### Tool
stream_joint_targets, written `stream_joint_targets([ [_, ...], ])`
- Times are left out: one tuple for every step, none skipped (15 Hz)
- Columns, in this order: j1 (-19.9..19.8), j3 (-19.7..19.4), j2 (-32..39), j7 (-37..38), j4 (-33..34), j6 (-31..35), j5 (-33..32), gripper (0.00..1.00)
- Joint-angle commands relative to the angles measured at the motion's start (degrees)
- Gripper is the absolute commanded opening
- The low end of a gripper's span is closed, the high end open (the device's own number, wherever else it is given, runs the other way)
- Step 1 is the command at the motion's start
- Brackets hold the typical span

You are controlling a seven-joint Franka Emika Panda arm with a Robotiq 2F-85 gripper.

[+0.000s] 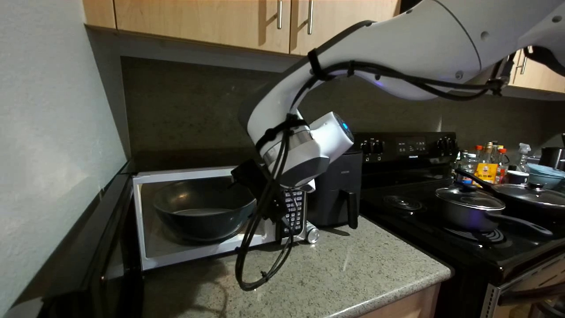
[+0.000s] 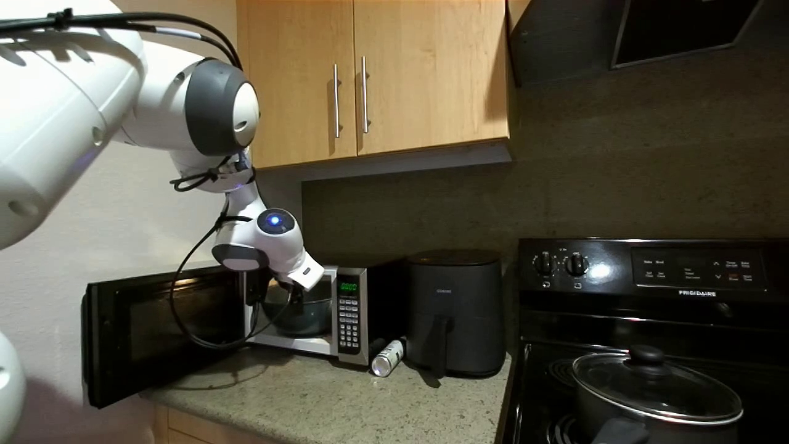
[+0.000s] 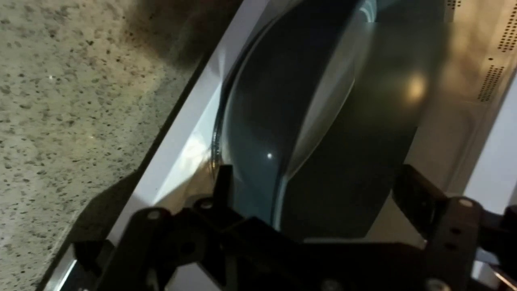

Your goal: Remove the bowl from the microwave.

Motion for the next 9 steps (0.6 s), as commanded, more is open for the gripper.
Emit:
stream_joint_targets([
  [-0.08, 1.43, 2.84, -1.94, 5.15, 1.07, 0.93, 1.00],
  [-0.06, 1.51, 3.52, -1.70, 6.06, 0.94, 0.80, 1.00],
  [-0.06, 1.61, 4.08, -1.49, 6.77, 0.81, 0.75, 1.00],
  [0.00, 1.56, 4.63, -1.14, 7.16, 0.62, 0.60, 1.00],
  [0.01, 1.59, 5.10, -1.06, 7.61, 0.58, 0.56, 1.00],
  [0.07, 1.45, 5.73, -0.81, 7.98, 0.42, 0.36, 1.00],
  [0.12, 1.40, 6.25, -0.73, 8.38, 0.37, 0.28, 1.00],
  [0.16, 1.34, 6.85, -0.55, 8.81, 0.22, 0.19, 1.00],
  [0.20, 1.27, 7.36, -0.33, 9.09, 0.03, 0.11, 1.00],
])
